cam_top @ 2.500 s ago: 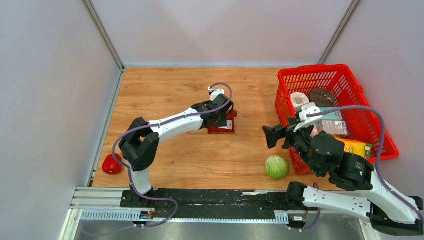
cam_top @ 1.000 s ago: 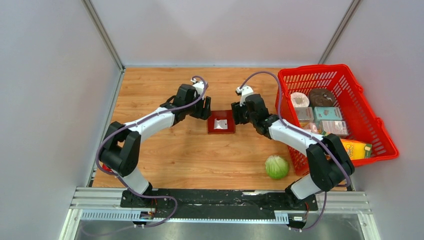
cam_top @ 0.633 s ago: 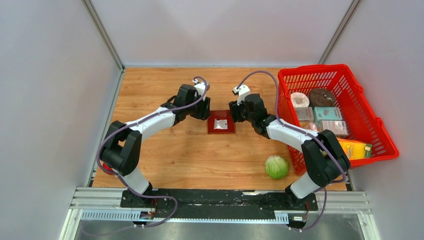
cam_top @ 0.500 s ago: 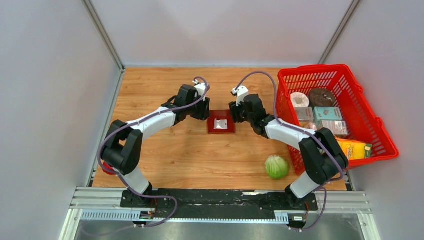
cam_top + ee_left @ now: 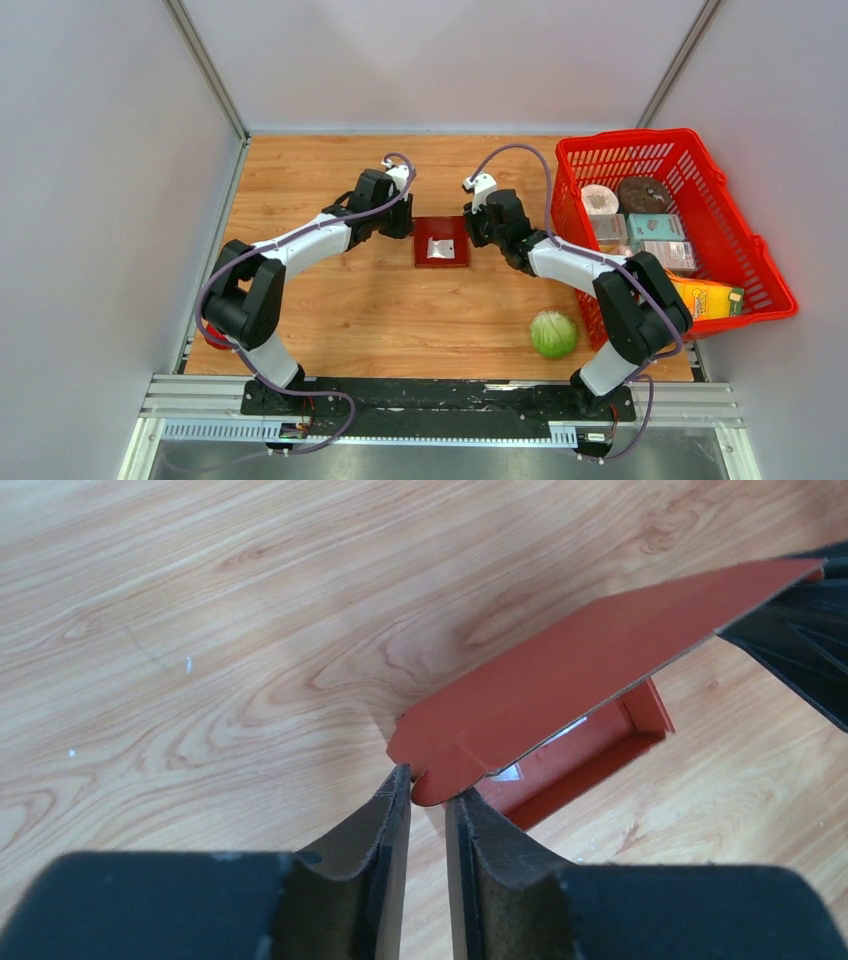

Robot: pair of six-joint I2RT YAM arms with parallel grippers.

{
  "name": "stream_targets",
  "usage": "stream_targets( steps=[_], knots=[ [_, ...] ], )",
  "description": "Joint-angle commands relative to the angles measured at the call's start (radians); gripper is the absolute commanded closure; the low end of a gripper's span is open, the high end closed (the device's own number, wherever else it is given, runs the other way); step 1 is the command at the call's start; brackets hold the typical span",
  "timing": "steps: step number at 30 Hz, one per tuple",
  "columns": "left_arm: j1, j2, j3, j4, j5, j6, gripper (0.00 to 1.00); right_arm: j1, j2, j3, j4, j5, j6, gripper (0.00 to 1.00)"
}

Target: Fold the paper box

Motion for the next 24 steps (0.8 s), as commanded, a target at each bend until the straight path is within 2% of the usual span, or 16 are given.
stream_targets(
  steps=[1, 5, 10, 19, 24],
  knots=[
    [-0.024, -0.017, 0.044, 0.002, -0.052, -0.065, 0.76, 0.028, 0.014, 0.040, 0.059, 0.000, 0.056, 0.99],
    [-0.063, -0.017, 0.064, -0.026, -0.167, -0.122, 0.89, 0.055, 0.011, 0.046, 0.087, 0.091, 0.122, 1.00],
    [-0.075, 0.000, 0.083, -0.037, -0.274, -0.211, 1.00, 0.081, 0.025, 0.081, 0.092, 0.206, 0.195, 1.00],
    [-0.100, 0.034, 0.089, -0.009, -0.359, -0.275, 1.00, 0.120, 0.071, 0.152, 0.012, 0.471, 0.395, 1.00],
    [-0.113, 0.061, 0.061, 0.035, -0.379, -0.317, 1.00, 0.150, 0.091, 0.146, 0.013, 0.557, 0.455, 1.00]
  ],
)
